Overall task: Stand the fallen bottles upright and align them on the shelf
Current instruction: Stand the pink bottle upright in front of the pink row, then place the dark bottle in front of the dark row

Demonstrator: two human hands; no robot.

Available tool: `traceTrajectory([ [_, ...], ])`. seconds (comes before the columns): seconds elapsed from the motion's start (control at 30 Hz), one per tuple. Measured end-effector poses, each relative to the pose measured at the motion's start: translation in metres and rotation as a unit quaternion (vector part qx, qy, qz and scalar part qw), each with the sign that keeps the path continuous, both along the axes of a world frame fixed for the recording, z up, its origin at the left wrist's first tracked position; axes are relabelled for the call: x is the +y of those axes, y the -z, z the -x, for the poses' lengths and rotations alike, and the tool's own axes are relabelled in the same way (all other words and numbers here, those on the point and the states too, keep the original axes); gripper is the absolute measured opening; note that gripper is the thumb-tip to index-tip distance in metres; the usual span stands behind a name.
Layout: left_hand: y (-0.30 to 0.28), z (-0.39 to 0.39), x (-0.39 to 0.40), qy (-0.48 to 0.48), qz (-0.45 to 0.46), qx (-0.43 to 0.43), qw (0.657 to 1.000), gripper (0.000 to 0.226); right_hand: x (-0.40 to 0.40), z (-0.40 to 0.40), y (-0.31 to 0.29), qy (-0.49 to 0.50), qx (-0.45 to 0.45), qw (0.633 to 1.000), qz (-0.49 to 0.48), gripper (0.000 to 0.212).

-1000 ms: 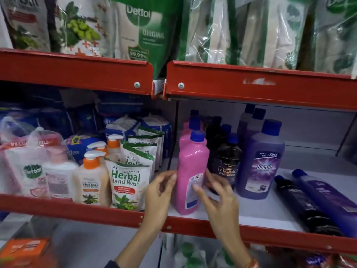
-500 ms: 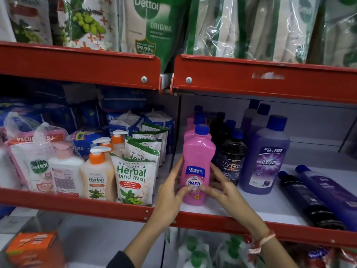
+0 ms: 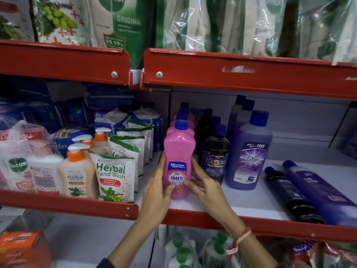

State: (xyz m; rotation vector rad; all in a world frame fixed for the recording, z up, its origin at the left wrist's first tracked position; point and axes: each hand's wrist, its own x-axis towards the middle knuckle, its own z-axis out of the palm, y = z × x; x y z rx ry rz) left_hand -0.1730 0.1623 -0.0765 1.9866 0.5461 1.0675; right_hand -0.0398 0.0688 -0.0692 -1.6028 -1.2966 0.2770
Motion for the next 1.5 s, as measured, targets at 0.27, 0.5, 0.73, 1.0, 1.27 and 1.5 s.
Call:
traceTrajectory([
  [0.27, -0.014, -0.049, -0.066, -0.215, -0.166, -0.168, 0.948, 0.054, -0.076, -0.056, -0.021, 0.078, -0.073, 0.994, 0.012, 0.043],
  [0.5, -0.018, -0.168, -0.134, 0.006, -0.111, 0.055, 0.992, 0.031, -0.167, -0.150, -0.035, 0.341, -0.118, 0.920, 0.152, 0.034],
  [0.73, -0.026, -0.242, -0.164, 0.114, 0.141, 0.259, 0.949, 0.043, -0.185, -0.177, -0.024, 0.231, 0.045, 0.954, 0.184, 0.024],
  [1.0, -0.015, -0.219, -0.165, 0.130, 0.213, 0.016, 0.968, 0.036, -0.187, -0.171, -0.026, 0.167, 0.216, 0.962, 0.020, 0.060],
  [1.27, -0.009, -0.151, -0.141, 0.103, 0.173, -0.133, 0.970, 0.062, -0.162, -0.114, -0.032, 0.128, 0.154, 0.973, -0.113, 0.077],
  [1.5, -0.016, -0.085, -0.085, 0.060, 0.117, -0.157, 0.979, 0.061, -0.094, -0.052, -0.029, 0.079, 0.127, 0.971, -0.188, 0.079],
])
